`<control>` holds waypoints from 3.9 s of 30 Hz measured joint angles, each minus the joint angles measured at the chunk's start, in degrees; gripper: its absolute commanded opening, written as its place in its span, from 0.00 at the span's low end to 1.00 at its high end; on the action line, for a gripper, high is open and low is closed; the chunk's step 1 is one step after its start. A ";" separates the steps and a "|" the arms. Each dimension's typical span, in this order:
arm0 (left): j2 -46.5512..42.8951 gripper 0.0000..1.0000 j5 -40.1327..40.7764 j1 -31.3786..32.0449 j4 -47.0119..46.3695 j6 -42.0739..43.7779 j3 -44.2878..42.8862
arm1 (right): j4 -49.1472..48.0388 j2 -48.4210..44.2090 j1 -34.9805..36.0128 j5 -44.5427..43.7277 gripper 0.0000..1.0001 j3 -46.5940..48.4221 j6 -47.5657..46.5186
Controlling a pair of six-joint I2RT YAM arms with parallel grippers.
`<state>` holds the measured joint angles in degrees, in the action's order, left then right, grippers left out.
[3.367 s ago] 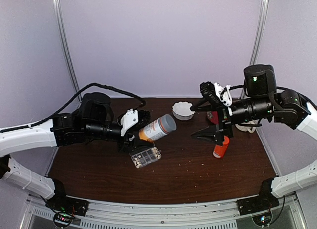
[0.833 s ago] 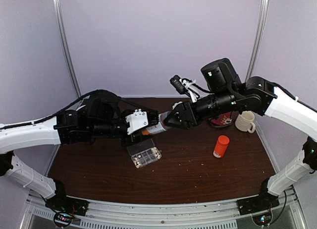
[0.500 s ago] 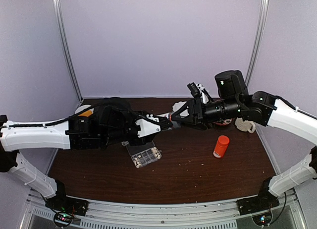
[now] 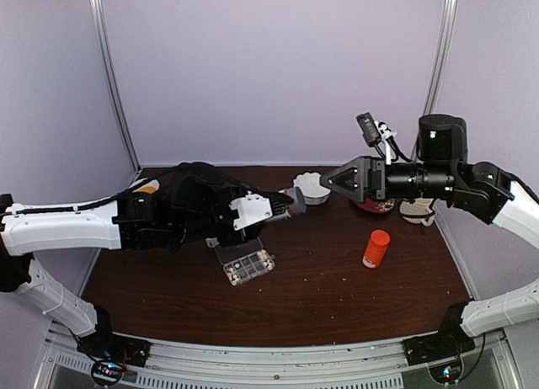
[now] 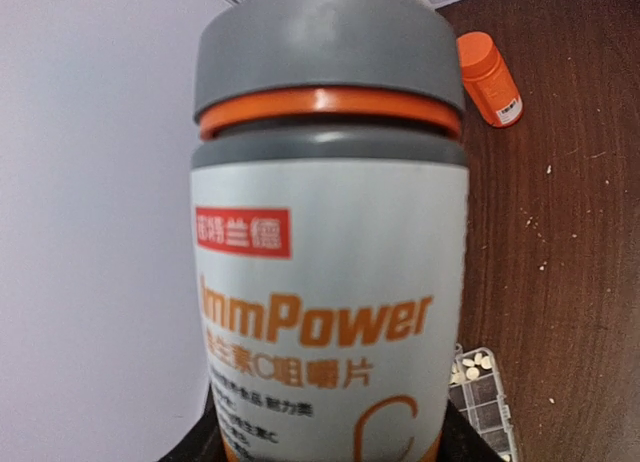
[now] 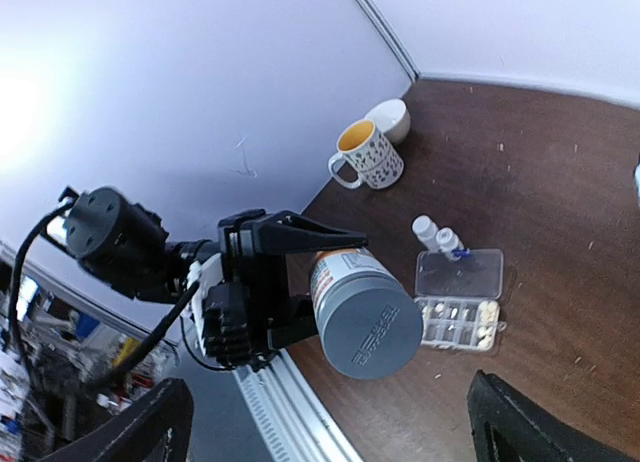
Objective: Sort the pills into containers
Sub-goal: Screw the lid of the pill bottle onto the pill bottle.
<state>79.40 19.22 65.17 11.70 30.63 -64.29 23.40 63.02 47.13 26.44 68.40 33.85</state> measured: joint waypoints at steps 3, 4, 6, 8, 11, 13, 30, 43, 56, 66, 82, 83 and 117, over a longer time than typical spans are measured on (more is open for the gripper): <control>-0.09 0.00 -3.23 -0.39 1.73 -2.64 -0.11 | -1.14 -4.37 -0.02 0.72 0.97 -2.23 -13.22; -0.24 0.00 -5.18 -0.52 2.64 -3.54 -0.11 | -1.44 -5.33 0.02 1.25 0.97 -3.15 -17.66; -0.66 0.00 -8.31 -0.63 4.48 -5.11 -0.26 | -2.16 -6.95 0.48 2.51 0.97 -5.53 -28.04; -0.92 0.00 -12.09 -0.68 7.19 -6.60 -1.42 | -2.69 -7.65 1.27 3.67 0.98 -7.58 -37.86; -1.27 0.00 -17.27 -0.68 10.10 -8.44 -3.65 | -2.60 -6.75 3.08 4.48 0.99 -8.20 -50.53; -1.84 0.00 -19.69 -0.68 11.61 -9.46 -4.76 | -2.12 -5.09 4.52 4.87 0.99 -7.34 -58.47; -3.34 0.00 -27.02 -0.68 18.49 -11.69 -6.67 | 1.73 0.11 9.86 3.48 0.87 -2.99 -78.97; -3.26 0.00 -29.35 -0.68 19.80 -11.67 -7.85 | 3.80 3.87 10.84 3.15 0.65 0.59 -80.56; -3.19 0.00 -29.75 -0.68 20.24 -11.26 -8.33 | 4.11 4.76 11.13 3.39 0.54 1.55 -80.21; -3.19 0.00 -29.86 -0.74 21.35 -11.06 -8.37 | 5.31 6.01 11.13 3.41 0.50 2.71 -78.23; -3.17 0.00 -27.87 -0.74 20.68 -11.63 -9.31 | 5.46 4.37 15.28 -5.42 0.40 3.19 -41.70; -3.10 0.00 -27.32 -0.74 20.31 -11.50 -9.38 | 5.42 4.22 15.56 -6.58 0.47 3.19 -38.45; -2.14 0.00 -32.35 -0.79 19.74 -10.56 -9.49 | 7.37 3.48 17.84 -7.98 0.68 4.79 -67.32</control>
<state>77.25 -13.13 64.38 31.44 20.08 -73.78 30.76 66.50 64.97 18.46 73.19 -33.47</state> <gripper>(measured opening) 0.534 0.726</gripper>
